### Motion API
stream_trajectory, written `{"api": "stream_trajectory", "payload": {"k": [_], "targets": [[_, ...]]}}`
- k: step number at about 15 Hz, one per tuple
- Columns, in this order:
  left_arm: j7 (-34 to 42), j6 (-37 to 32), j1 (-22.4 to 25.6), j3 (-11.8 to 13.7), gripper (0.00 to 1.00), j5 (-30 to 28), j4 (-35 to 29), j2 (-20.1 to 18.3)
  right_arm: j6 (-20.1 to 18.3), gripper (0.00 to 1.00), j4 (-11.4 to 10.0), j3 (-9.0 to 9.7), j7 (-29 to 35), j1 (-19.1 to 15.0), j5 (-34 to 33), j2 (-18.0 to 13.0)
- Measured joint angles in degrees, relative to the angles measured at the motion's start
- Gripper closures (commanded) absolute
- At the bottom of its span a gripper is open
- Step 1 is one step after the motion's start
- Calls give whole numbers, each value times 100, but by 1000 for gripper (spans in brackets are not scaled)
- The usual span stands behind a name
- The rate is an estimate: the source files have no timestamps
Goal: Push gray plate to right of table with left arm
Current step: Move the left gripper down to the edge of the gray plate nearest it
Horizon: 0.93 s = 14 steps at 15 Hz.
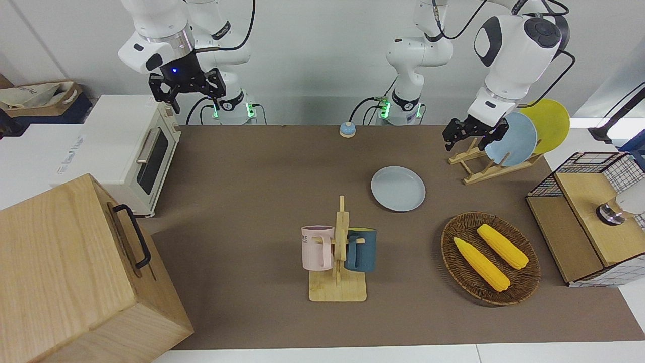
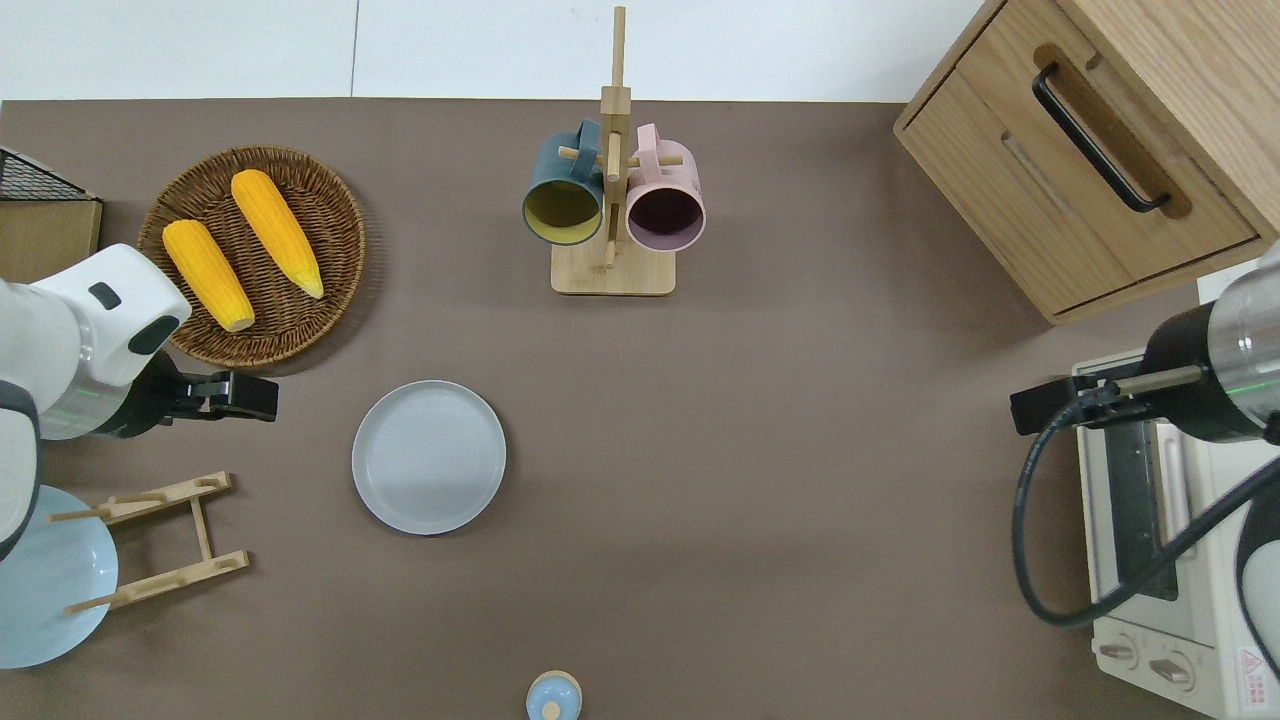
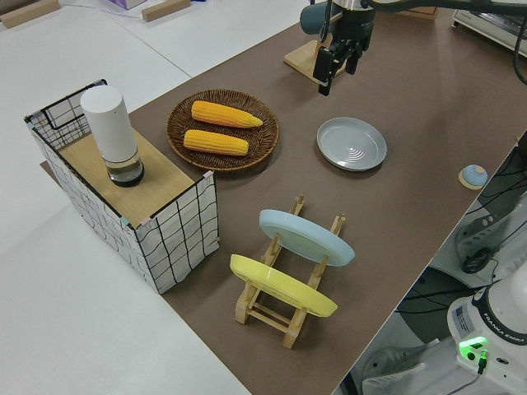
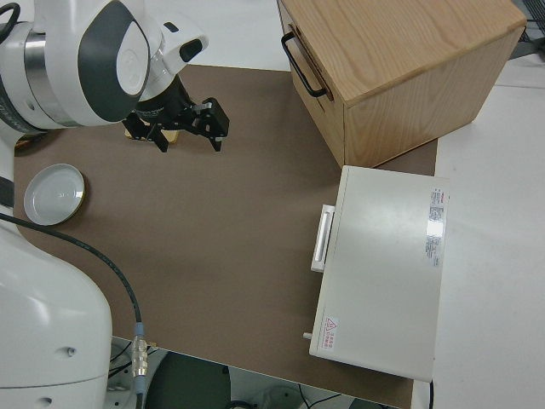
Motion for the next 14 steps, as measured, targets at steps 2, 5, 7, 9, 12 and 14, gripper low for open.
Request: {"api": "stream_trajectory", "payload": {"k": [2,5,7,9,12,14], "targets": [[-29,102,0,0,0,0,-178,36,0,17,0,0,0,0,0,0],[-142,460,0,0,0,0,-590,35,0,17,0,0,0,0,0,0],[-275,660,-3,-2,0,16,-823,27,0,17,0,0,0,0,0,0],[-317,1040,-7,-8,0,22,-1168,-19,0,17,0,0,0,0,0,0],[-329,1704,-8,-9,9,23,-1789,-122,0,17,0,0,0,0,0,0],[-330,2114,-10,-10,9,24,-2138,-164,0,17,0,0,0,0,0,0]]}}
